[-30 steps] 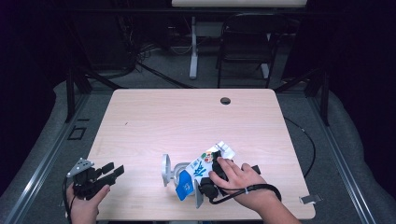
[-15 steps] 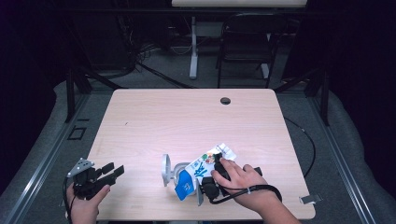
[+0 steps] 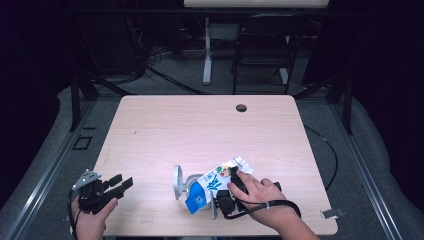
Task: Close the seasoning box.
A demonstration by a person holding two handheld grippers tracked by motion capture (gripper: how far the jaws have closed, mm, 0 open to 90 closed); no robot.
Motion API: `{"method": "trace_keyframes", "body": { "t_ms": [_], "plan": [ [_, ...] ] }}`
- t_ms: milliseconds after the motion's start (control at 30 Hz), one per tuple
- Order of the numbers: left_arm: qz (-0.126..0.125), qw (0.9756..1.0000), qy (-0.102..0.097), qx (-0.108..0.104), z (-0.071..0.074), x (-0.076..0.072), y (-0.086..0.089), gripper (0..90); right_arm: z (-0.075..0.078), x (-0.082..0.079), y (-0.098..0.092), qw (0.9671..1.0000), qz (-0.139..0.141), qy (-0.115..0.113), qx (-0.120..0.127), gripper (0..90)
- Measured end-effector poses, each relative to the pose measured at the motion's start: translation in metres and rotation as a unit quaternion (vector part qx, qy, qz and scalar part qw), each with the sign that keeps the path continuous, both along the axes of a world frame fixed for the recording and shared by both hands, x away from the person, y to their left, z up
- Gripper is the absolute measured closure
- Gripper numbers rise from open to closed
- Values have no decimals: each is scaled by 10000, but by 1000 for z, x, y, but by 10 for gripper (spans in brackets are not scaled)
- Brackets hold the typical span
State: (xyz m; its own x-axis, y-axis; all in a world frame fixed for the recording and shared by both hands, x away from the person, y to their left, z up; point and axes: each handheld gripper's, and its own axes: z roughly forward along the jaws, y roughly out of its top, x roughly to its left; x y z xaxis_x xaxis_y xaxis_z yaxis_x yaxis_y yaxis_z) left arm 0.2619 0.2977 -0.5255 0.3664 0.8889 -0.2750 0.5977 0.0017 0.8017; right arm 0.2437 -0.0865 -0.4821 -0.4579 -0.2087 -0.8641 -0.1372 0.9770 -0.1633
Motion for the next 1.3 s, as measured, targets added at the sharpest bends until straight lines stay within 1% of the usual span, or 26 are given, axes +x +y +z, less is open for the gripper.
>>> {"method": "trace_keyframes", "body": {
  "t_ms": [33, 67, 133, 167, 233, 267, 333, 400, 467, 533, 567, 600, 633, 667, 733, 767, 800, 867, 1000, 1067, 1133, 1167, 1200, 1233, 1267, 1300],
  "plan": [
    [0, 10000, 0, 0, 0, 0, 0, 494, 0, 0, 0, 10000, 0, 0, 0, 755],
    [-6, 10000, 1, 5, 0, 0, 0, 494, -1, 1, -2, 9998, -37, 102, 157, 755],
    [-3, 10000, 8, -2, -1, 0, 0, 494, -2, 1, -4, 9997, -50, 122, 220, 757],
    [-2, 10000, 7, 2, -1, 0, 0, 494, -3, 2, -5, 9994, -43, 146, 300, 758],
    [0, 10000, 6, -1, -1, 0, 0, 494, -3, 1, -5, 9994, -98, 149, 286, 759],
    [1, 10000, 6, 3, -1, 0, 0, 494, -5, 2, -6, 9990, -60, 191, 408, 759],
    [8, 10000, 9, -4, -1, 0, -1, 494, -4, 2, -7, 9989, -94, 195, 408, 761],
    [1, 10000, 22, 4, -1, 0, -1, 494, -5, 3, -8, 9981, -114, 277, 544, 763],
    [2, 10000, 26, 0, -1, 0, -1, 493, -4, 3, -9, 9976, -138, 338, 586, 764],
    [-2, 10000, 26, 3, -1, 1, -1, 493, -5, 4, -10, 9965, -158, 405, 720, 766],
    [-2, 10000, 26, 3, -1, 1, -1, 493, -5, 4, -10, 9965, -158, 405, 720, 766],
    [-1, 10000, 28, 3, -2, 1, -1, 493, -3, 3, -11, 9961, -257, 441, 723, 768],
    [-5, 10000, 28, 8, -2, 1, -1, 493, -5, 5, -12, 9951, -152, 463, 859, 770],
    [-5, 10000, 28, 8, -2, 1, -1, 493, -5, 5, -12, 9951, -152, 463, 859, 770],
    [-11, 10000, 34, 17, -2, 1, -1, 493, -6, 5, -14, 9932, -226, 556, 994, 772],
    [-18, 10000, 34, 22, -2, 1, -1, 493, -6, 5, -15, 9935, -209, 540, 980, 773],
    [-16, 10000, 33, 19, -2, 1, -1, 493, -7, 5, -15, 9926, -200, 559, 1058, 773],
    [-11, 10000, 43, 28, -2, 1, -2, 493, -8, 5, -16, 9919, -212, 567, 1117, 773],
    [-12, 10000, 41, 26, -2, 1, -2, 493, -8, 4, -18, 9914, -205, 515, 1183, 775],
    [-11, 10000, 42, 27, -2, 1, -2, 493, -11, 5, -20, 9884, -208, 592, 1383, 778],
    [-13, 10000, 47, 35, -3, 1, -2, 493, -12, 5, -21, 9877, -224, 612, 1420, 779],
    [-18, 10000, 51, 38, -3, 1, -2, 493, -12, 5, -22, 9844, -269, 712, 1587, 782],
    [-18, 10000, 51, 42, -3, 1, -2, 493, -12, 6, -23, 9832, -293, 752, 1638, 784],
    [-18, 10000, 51, 42, -3, 1, -2, 493, -12, 6, -23, 9832, -293, 752, 1638, 784],
    [-15, 10000, 53, 42, -3, 1, -2, 493, -13, 5, -25, 9808, -338, 798, 1745, 789],
    [-12, 10000, 50, 41, -3, 1, -2, 493, -13, 6, -25, 9806, -337, 813, 1751, 790]
  ]
}}
